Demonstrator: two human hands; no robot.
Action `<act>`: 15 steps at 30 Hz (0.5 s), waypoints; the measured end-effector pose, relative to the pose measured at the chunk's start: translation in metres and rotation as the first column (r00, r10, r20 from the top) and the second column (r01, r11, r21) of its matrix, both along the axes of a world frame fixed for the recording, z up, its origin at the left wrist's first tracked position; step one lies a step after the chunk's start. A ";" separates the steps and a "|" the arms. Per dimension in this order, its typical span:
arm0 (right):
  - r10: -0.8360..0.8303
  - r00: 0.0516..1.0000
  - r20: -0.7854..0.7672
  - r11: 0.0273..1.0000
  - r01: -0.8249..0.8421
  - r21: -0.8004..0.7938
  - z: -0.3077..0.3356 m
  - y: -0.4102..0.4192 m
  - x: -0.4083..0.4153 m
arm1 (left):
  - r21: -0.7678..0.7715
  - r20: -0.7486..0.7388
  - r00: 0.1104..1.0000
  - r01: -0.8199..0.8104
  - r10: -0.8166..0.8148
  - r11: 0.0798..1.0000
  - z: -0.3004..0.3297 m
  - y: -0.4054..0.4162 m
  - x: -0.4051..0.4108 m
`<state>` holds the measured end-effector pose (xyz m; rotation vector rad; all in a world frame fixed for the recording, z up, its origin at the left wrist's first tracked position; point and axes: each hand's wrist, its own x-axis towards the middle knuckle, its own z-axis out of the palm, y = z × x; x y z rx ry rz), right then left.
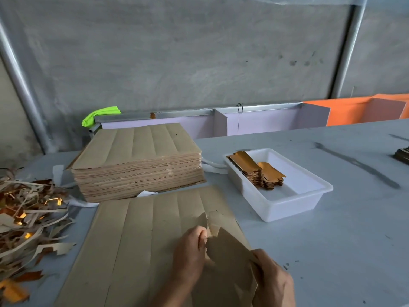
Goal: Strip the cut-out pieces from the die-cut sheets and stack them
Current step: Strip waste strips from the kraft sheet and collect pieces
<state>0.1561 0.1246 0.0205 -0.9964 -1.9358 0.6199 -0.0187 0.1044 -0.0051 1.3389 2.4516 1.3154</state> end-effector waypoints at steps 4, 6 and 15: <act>0.116 0.972 0.205 0.992 -0.103 -0.076 0.000 -0.003 0.002 | -0.215 -0.202 0.963 0.137 -0.181 0.967 0.001 0.003 -0.004; 0.095 0.973 0.211 0.995 -0.092 -0.024 -0.003 -0.008 0.009 | -0.307 -0.238 0.941 0.161 -0.240 0.938 0.003 0.006 -0.004; -0.119 0.979 0.163 0.990 0.130 -0.058 -0.001 -0.005 0.041 | -0.438 -0.467 0.806 0.146 -0.363 0.887 0.011 0.009 -0.003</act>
